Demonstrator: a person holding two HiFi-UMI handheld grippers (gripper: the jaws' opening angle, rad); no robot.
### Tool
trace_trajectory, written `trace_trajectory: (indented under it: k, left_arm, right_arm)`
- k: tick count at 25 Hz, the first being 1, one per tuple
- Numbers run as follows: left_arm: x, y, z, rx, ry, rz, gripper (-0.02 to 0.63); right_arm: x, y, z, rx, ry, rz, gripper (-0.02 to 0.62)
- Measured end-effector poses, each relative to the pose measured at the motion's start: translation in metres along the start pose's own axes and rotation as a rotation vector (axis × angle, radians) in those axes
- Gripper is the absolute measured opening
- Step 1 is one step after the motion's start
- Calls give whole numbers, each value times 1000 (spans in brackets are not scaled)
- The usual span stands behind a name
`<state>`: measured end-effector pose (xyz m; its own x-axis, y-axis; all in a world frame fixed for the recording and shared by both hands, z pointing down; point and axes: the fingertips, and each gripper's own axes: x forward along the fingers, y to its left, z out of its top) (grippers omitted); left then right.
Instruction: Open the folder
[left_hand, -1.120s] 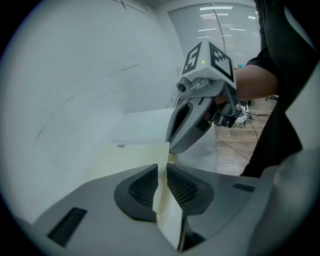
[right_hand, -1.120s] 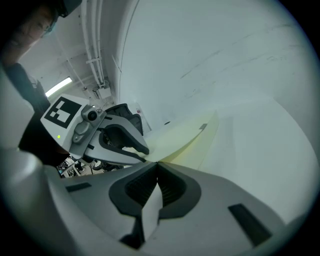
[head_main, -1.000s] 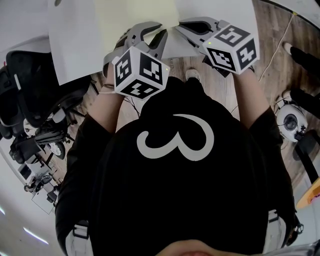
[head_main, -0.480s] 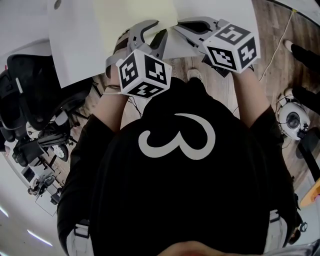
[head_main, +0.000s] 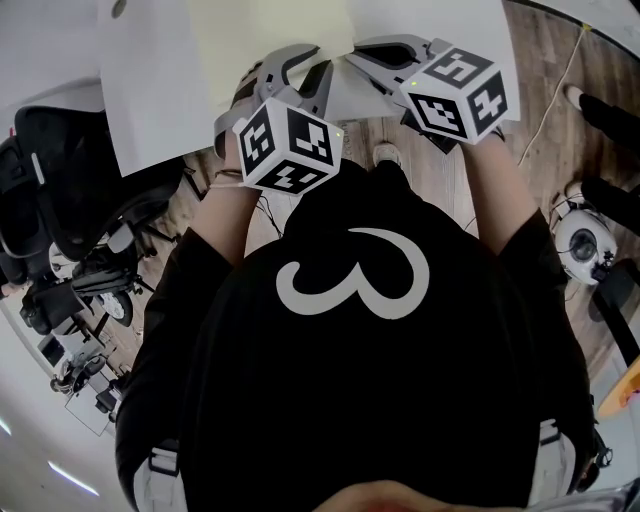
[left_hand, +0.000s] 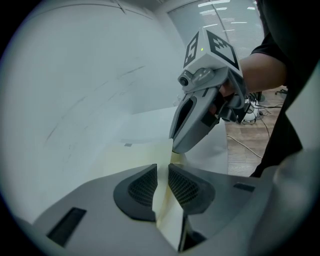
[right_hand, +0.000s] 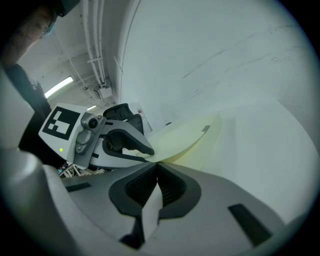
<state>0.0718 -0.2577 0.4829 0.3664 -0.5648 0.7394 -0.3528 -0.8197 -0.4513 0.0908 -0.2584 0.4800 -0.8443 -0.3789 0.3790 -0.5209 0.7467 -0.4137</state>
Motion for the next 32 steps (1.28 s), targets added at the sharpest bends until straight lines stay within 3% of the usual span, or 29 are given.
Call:
trace_trajectory:
  k: [15, 21, 32]
  left_arm:
    - [-2, 3, 1, -57, -21, -2, 58]
    - [-7, 8, 3, -88, -31, -2, 48]
    - [-17, 21, 10, -126, -21, 14, 23]
  right_arm:
    - [12, -13, 0, -34, -25, -62, 23]
    - [11, -15, 2, 73, -61, -63, 23]
    - [11, -15, 2, 57, -8, -74, 23]
